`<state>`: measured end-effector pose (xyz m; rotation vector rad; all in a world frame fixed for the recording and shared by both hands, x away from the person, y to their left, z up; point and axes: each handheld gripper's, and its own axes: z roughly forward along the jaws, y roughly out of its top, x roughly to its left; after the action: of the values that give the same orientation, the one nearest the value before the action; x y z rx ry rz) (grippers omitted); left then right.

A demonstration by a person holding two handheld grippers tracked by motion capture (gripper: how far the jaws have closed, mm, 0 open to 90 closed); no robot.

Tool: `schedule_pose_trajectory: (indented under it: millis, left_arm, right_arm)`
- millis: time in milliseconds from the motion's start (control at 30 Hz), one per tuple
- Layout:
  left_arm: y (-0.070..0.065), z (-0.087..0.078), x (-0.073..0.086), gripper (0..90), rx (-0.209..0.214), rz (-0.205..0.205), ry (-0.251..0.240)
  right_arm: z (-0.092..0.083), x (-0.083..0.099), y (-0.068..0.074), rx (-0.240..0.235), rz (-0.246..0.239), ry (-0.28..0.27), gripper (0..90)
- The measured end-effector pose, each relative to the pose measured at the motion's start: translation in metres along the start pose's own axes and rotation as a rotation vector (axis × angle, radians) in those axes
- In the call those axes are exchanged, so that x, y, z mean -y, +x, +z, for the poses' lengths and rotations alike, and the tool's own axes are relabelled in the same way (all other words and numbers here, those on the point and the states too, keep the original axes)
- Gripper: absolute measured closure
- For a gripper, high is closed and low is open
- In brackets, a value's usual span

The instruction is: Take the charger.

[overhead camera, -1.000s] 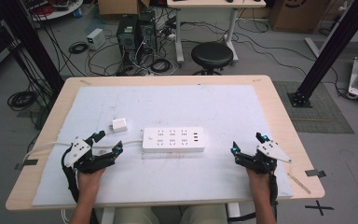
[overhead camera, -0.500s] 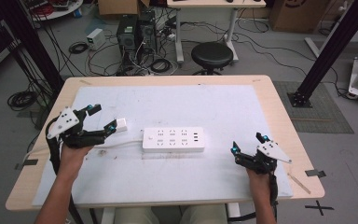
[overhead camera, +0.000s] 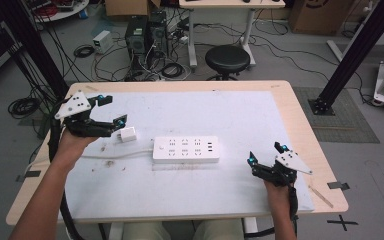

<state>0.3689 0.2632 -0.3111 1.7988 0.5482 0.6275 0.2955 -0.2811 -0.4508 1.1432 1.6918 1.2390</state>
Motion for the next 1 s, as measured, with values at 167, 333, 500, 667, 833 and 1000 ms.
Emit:
schedule_pose_trajectory:
  millis: [167,333,500,667,833,1000]
  left_arm:
    - [0.013,0.013,-0.004,18.3,0.031,0.017,0.100]
    - [0.023,0.023,0.001,18.3,0.035,0.005,0.149]
    - [0.030,0.032,0.009,18.4,0.049,0.019,0.210]
    - [0.038,0.042,0.018,18.3,0.092,0.056,0.274]
    - [0.044,0.052,0.031,18.3,0.120,0.040,0.347]
    - [0.045,0.062,0.042,19.1,0.143,0.038,0.418]
  right_arm:
    - [0.000,0.000,0.000,0.003,-0.005,0.000,6.2]
    - [0.000,0.000,0.000,0.004,-0.003,0.001,6.2]
    - [0.001,0.000,0.000,0.004,-0.011,0.002,6.2]
    - [0.001,0.000,0.001,0.006,-0.013,0.004,6.2]
    - [0.001,0.000,0.001,0.010,-0.019,0.003,6.2]
    - [0.001,0.000,0.001,0.008,-0.020,0.006,6.2]
